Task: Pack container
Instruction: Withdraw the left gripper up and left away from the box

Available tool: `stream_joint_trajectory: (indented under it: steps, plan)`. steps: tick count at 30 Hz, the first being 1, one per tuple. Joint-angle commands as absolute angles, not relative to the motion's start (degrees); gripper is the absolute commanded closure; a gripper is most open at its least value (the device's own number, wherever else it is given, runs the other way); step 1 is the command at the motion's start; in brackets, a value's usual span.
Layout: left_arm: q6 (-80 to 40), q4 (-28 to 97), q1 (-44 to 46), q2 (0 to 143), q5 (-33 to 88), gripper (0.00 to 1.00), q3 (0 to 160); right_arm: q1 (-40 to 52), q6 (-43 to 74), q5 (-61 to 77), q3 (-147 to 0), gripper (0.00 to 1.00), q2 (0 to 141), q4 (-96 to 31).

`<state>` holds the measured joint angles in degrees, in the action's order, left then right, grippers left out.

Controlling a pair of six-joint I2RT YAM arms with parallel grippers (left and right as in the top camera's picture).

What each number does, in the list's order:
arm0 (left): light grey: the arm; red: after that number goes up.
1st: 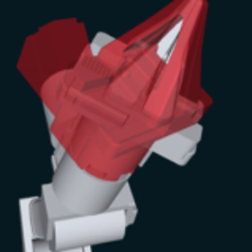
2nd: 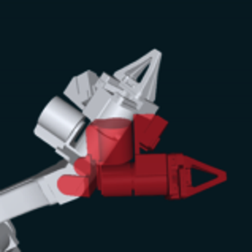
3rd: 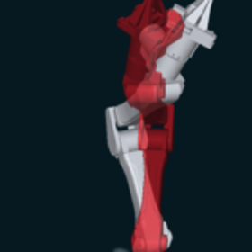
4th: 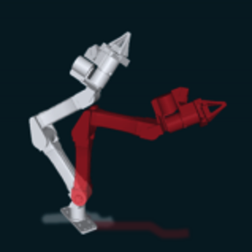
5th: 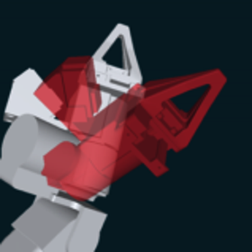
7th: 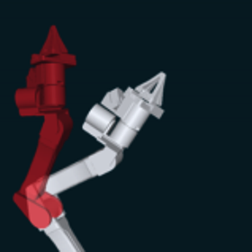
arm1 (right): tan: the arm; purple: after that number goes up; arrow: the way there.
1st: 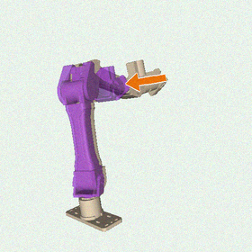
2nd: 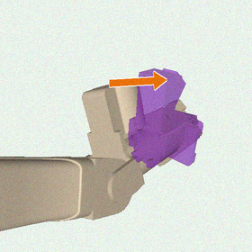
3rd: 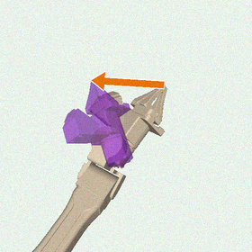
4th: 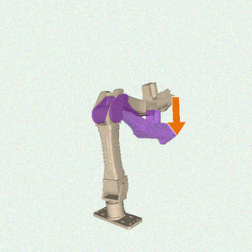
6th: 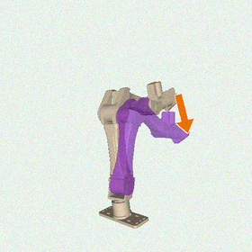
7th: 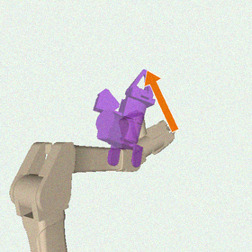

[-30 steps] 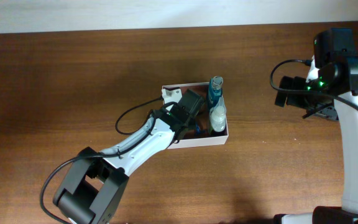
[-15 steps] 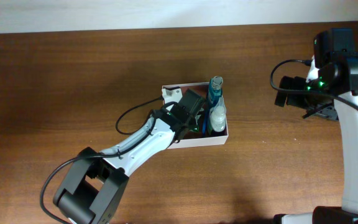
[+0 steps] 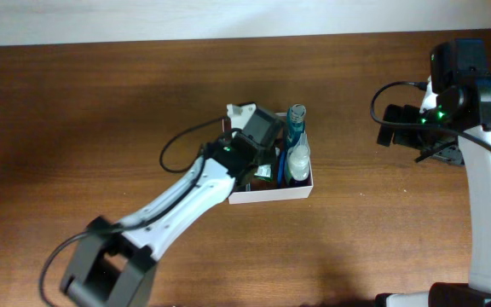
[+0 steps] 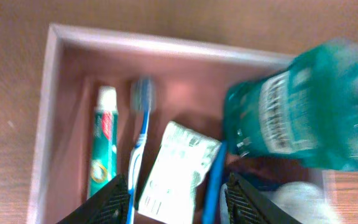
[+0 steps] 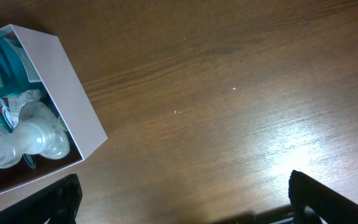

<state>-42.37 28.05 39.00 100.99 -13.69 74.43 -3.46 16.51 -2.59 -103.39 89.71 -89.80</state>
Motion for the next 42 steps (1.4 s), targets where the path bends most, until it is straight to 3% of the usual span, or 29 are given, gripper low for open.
stream_joint_trajectory:
  steps: [1, 11, 21, 42]
  plan:
    - [-37.4, 28.3, 36.6, 95.6, -17.5, 0.49, 76.1, -3.8, 16.8, -3.3, -104.2, 0.02, 88.8, -89.8]
    - [-34.8, 37.3, 23.0, 91.5, -27.2, 0.01, 76.1, -3.8, 16.8, -3.3, -104.2, 0.02, 88.8, -89.8]
    - [-34.9, 44.9, 13.9, 91.5, -27.3, 0.01, 76.0, -3.8, 16.8, -3.3, -104.2, 0.02, 88.8, -89.8]
    - [-34.9, 44.8, 13.7, 91.5, -27.2, 0.01, 76.0, -3.8, 16.7, -3.3, -104.2, 0.02, 88.8, -89.8]
